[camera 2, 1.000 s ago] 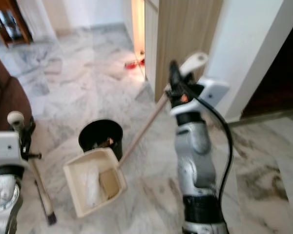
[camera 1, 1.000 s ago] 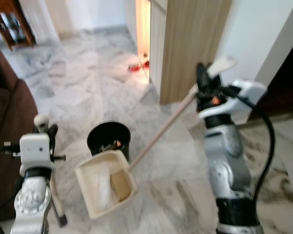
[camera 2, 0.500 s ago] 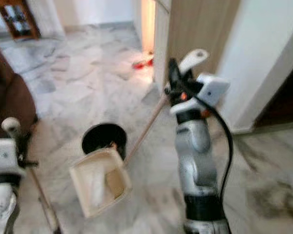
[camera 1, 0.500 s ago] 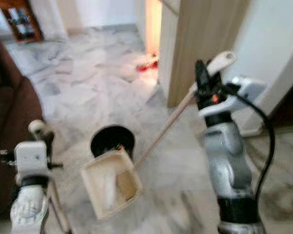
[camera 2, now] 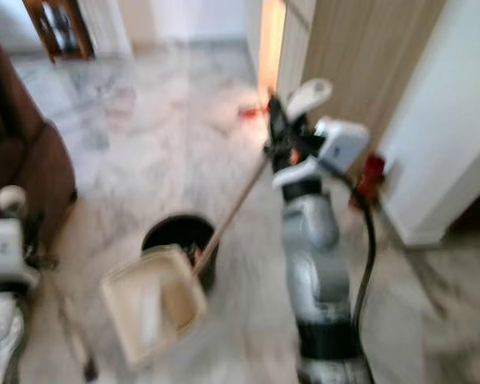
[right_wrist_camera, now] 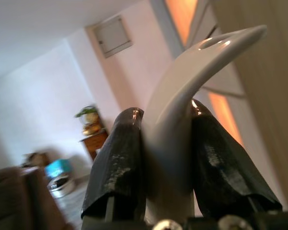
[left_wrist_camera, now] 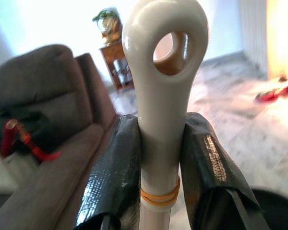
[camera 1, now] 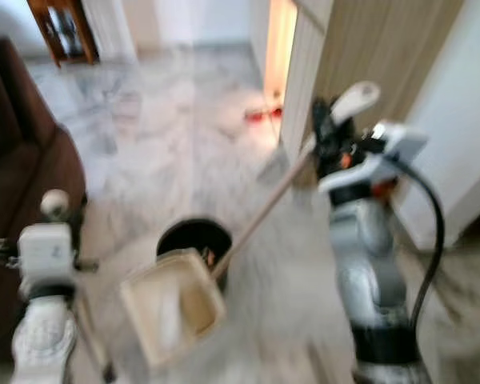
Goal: Sweep floor
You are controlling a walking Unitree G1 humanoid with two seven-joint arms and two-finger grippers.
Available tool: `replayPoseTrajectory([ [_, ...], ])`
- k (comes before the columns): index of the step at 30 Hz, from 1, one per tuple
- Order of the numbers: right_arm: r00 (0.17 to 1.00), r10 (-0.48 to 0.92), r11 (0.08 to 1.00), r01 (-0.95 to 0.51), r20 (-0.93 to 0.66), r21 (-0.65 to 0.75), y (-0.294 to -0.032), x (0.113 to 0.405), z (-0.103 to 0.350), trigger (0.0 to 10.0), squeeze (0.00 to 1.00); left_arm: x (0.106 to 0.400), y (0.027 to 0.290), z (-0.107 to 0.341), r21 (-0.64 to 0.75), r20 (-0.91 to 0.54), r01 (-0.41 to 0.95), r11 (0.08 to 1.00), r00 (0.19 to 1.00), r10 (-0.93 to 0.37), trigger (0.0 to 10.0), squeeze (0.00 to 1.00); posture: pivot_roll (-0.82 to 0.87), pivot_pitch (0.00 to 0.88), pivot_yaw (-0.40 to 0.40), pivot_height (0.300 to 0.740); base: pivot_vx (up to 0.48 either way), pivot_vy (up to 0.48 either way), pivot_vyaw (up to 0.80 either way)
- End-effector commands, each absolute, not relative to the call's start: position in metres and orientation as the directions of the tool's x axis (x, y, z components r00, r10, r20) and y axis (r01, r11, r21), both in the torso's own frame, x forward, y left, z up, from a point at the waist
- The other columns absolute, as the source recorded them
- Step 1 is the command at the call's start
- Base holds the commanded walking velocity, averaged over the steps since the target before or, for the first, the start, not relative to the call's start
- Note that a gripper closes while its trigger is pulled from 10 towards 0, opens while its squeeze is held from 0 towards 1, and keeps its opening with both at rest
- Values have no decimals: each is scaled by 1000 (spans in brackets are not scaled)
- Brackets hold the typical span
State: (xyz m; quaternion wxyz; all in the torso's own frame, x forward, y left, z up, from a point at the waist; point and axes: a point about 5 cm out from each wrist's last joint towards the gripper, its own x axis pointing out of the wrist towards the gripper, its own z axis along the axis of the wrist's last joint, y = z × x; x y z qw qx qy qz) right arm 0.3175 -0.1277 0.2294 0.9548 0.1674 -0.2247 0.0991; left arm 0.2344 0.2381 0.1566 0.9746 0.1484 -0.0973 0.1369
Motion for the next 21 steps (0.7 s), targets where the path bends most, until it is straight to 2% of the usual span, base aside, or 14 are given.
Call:
replayPoseTrajectory([
  [1,827,120,912,-311,550,268,-121,314,252,10000,0,234,242,166,285,275,-316,905,931,238,10000,0,40,35,17,740,368,0,0],
  [21,804,99,908,-314,586,276,-123,312,262,10000,0,238,239,165,276,274,-307,911,934,232,10000,0,40,39,17,740,365,0,0],
])
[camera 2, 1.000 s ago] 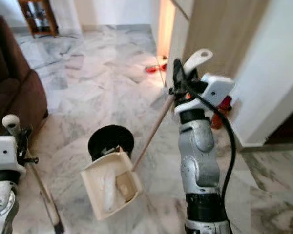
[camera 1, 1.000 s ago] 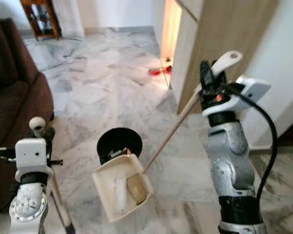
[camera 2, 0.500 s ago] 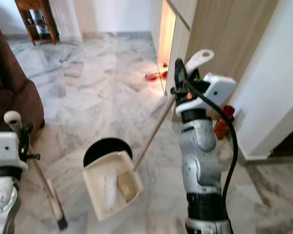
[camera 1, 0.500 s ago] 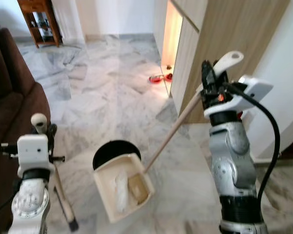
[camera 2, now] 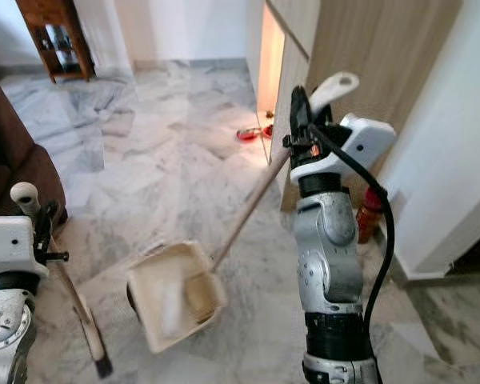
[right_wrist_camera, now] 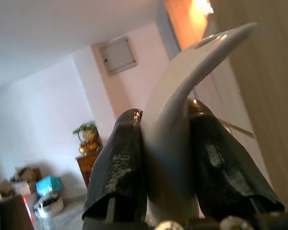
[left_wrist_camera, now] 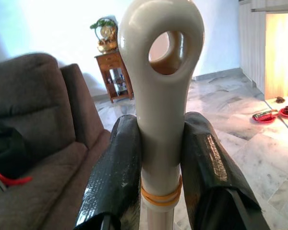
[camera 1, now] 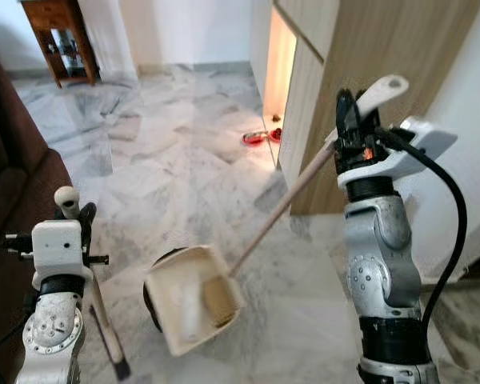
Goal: Sweep floor
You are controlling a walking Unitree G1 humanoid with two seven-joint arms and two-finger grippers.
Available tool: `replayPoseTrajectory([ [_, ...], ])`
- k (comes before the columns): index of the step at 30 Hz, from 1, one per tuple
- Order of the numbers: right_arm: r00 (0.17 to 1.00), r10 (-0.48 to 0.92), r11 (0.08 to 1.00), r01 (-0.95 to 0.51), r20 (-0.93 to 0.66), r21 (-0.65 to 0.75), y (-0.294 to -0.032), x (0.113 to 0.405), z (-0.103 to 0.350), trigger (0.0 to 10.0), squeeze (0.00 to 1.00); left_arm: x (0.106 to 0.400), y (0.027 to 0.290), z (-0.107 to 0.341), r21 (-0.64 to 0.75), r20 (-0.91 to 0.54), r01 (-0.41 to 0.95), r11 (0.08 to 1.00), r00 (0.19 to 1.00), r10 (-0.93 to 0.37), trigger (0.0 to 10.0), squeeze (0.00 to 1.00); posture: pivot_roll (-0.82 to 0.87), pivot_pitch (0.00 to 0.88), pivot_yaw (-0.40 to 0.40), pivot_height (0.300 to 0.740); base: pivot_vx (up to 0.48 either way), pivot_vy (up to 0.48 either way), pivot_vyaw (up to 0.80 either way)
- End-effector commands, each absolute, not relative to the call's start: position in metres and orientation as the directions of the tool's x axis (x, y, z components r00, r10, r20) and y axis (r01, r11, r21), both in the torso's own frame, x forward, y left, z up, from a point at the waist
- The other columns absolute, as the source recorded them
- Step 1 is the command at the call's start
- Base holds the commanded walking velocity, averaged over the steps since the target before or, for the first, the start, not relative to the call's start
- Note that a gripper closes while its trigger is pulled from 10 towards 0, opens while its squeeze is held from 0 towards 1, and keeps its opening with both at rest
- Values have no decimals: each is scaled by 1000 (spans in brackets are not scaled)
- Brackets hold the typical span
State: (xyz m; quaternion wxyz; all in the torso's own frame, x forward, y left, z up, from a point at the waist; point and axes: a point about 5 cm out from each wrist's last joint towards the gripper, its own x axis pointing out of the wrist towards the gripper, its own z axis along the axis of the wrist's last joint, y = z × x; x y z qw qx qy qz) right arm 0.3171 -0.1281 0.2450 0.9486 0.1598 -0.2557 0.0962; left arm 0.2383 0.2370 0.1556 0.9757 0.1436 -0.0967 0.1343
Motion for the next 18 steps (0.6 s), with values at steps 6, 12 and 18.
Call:
replayPoseTrajectory([
  [6,807,104,907,-317,582,277,-122,313,261,10000,0,238,240,166,275,276,-309,910,933,233,10000,0,46,47,16,740,367,0,0],
  [12,807,114,911,-318,579,263,-121,313,261,10000,0,238,240,166,275,276,-310,910,932,234,10000,0,46,49,15,740,367,0,0],
  [18,811,122,908,-324,572,267,-120,313,259,10000,0,240,238,165,273,275,-302,914,934,226,10000,0,42,48,16,740,365,0,0],
])
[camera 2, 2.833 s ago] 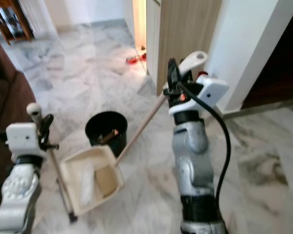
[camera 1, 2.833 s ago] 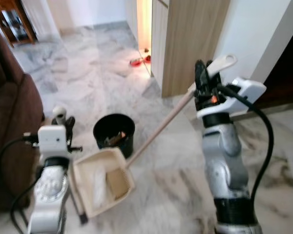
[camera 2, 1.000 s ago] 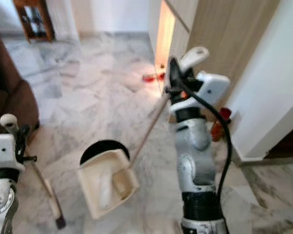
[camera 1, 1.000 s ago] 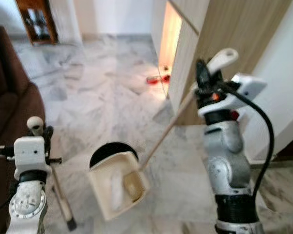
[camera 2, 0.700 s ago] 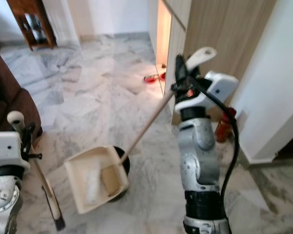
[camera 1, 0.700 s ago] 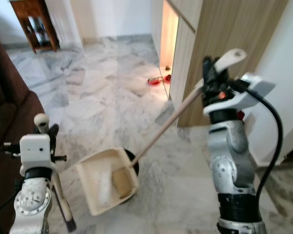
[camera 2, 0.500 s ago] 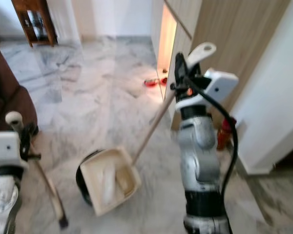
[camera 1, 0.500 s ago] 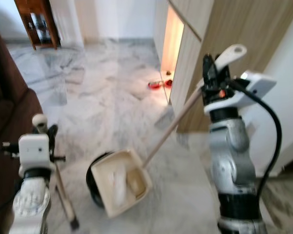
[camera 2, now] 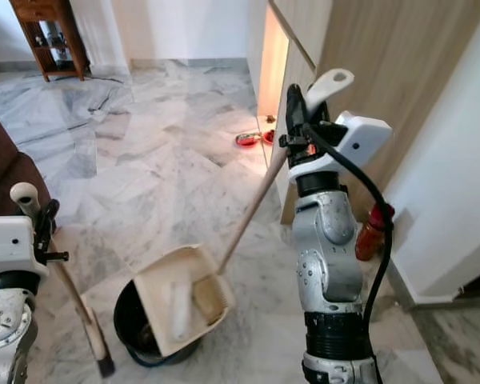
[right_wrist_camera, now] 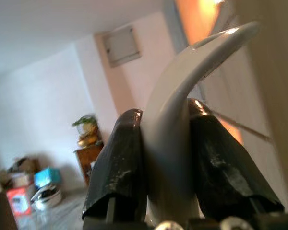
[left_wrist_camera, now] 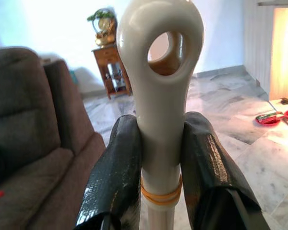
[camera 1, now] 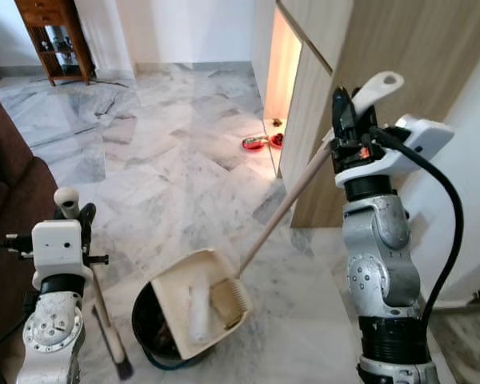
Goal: Sweep floor
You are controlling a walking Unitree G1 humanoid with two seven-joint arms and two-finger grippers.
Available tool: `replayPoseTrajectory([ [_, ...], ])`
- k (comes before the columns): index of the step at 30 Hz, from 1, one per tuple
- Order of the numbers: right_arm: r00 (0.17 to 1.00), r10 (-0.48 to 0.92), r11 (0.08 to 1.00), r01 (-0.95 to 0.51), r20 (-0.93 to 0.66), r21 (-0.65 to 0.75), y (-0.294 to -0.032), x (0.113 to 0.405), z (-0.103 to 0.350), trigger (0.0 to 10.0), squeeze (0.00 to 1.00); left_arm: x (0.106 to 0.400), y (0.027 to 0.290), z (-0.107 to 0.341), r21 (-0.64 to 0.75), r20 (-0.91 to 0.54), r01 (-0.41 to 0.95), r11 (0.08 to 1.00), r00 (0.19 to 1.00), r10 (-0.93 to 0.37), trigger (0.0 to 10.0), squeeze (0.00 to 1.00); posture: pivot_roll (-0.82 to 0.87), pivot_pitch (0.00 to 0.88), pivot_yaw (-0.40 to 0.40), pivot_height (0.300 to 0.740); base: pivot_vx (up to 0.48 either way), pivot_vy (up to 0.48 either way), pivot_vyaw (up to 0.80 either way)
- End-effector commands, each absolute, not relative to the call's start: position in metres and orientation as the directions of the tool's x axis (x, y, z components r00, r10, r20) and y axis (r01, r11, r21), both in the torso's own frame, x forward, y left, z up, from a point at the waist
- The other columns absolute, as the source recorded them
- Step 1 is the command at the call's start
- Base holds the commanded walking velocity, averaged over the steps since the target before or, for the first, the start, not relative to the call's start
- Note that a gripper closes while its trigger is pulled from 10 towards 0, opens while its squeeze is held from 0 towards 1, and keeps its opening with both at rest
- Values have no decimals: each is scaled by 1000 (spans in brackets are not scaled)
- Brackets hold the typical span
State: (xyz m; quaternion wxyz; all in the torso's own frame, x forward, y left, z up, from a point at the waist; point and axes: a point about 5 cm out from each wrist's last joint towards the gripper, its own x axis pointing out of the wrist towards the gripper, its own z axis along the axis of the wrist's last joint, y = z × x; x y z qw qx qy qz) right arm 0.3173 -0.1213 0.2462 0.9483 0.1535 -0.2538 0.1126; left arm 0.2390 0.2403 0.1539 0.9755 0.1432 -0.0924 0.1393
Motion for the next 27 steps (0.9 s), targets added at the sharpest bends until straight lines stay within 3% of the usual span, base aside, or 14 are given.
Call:
replayPoseTrajectory([
  [1,812,122,908,-324,571,267,-120,312,259,10000,0,241,238,165,272,275,-299,915,935,224,10000,0,42,48,16,740,349,0,0],
  [4,812,122,908,-324,571,267,-120,312,259,10000,0,241,237,165,271,275,-295,916,936,220,10000,0,43,48,16,740,334,0,0],
  [15,798,155,897,-361,582,256,-112,307,262,10000,0,242,234,162,263,271,-280,923,940,208,10000,0,41,56,19,740,0,0,0],
  [27,742,273,866,-467,612,179,-81,289,269,10000,0,244,232,161,259,273,-271,927,941,199,10000,0,40,60,16,740,0,0,0],
])
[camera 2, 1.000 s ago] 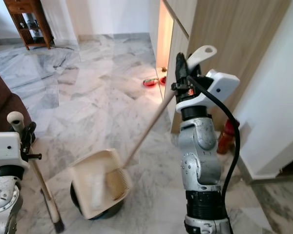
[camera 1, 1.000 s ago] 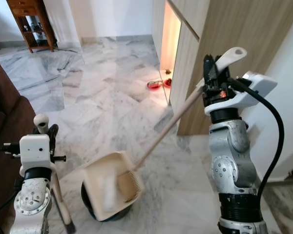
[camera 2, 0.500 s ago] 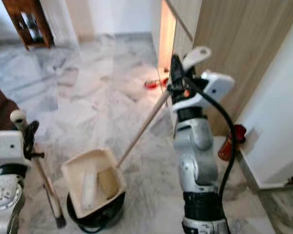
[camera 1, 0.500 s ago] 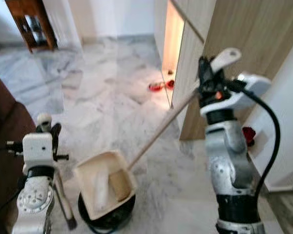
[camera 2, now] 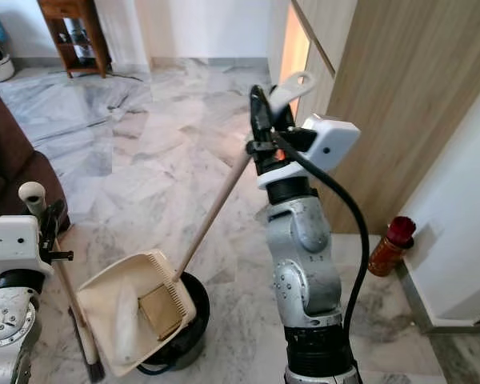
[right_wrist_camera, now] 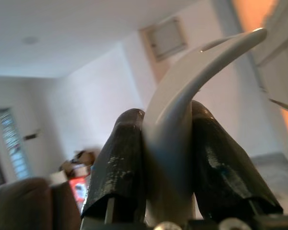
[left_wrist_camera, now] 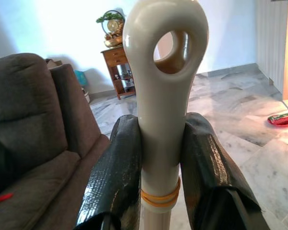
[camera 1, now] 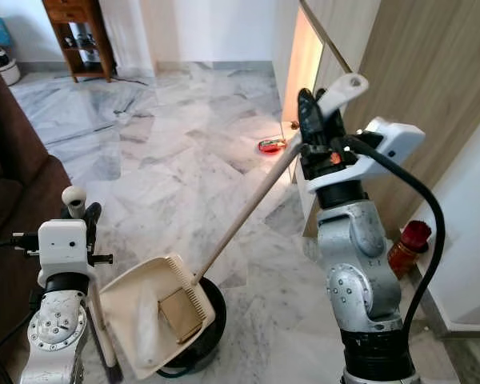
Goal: Sweep floor
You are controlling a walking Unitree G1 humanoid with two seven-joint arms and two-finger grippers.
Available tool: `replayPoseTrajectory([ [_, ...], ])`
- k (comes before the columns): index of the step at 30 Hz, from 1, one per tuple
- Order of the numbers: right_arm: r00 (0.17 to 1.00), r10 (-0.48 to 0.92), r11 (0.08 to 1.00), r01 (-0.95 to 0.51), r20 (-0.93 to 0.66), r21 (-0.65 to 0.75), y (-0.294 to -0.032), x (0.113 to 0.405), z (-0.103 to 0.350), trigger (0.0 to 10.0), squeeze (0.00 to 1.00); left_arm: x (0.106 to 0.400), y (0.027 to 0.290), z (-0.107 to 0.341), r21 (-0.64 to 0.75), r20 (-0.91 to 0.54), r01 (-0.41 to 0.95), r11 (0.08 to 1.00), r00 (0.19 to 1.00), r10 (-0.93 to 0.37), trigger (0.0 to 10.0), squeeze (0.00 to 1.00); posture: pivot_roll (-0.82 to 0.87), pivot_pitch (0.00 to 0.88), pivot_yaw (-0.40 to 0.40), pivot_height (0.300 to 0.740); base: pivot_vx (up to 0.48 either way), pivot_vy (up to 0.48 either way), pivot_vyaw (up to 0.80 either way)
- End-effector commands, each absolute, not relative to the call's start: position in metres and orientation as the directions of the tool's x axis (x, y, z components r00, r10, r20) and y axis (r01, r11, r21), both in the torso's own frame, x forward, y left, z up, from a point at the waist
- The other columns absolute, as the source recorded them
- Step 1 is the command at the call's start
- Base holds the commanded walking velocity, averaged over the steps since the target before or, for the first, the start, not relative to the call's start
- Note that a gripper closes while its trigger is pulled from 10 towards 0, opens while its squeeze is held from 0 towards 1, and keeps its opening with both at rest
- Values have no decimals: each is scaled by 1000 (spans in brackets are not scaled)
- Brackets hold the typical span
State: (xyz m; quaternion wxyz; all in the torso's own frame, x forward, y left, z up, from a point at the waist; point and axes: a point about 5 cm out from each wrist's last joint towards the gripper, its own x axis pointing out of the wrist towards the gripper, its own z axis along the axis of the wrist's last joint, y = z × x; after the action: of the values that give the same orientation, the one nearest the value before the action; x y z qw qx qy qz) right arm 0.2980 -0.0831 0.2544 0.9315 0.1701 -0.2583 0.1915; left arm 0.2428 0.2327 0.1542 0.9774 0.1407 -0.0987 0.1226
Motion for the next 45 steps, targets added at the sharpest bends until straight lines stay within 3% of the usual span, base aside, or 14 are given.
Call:
replayPoseTrajectory([
  [1,742,273,866,-467,612,179,-81,289,269,10000,0,244,232,161,259,273,-271,927,941,199,10000,0,40,60,16,740,0,0,0],
  [9,691,305,808,-552,656,207,-62,274,280,10000,0,243,233,162,258,275,-273,927,940,200,10000,0,43,62,15,740,0,0,0],
  [15,603,384,771,-627,699,117,-35,250,288,10000,0,243,231,162,277,277,-263,924,943,185,10000,0,44,71,14,740,0,0,0],
  [34,547,367,822,-570,752,13,-25,234,299,10000,0,243,232,163,279,279,-267,923,942,188,10000,0,47,95,10,740,0,0,0],
  [45,529,291,874,-486,798,4,-30,229,306,10000,0,243,228,161,288,276,-241,927,948,160,10000,0,43,71,13,740,0,0,0],
])
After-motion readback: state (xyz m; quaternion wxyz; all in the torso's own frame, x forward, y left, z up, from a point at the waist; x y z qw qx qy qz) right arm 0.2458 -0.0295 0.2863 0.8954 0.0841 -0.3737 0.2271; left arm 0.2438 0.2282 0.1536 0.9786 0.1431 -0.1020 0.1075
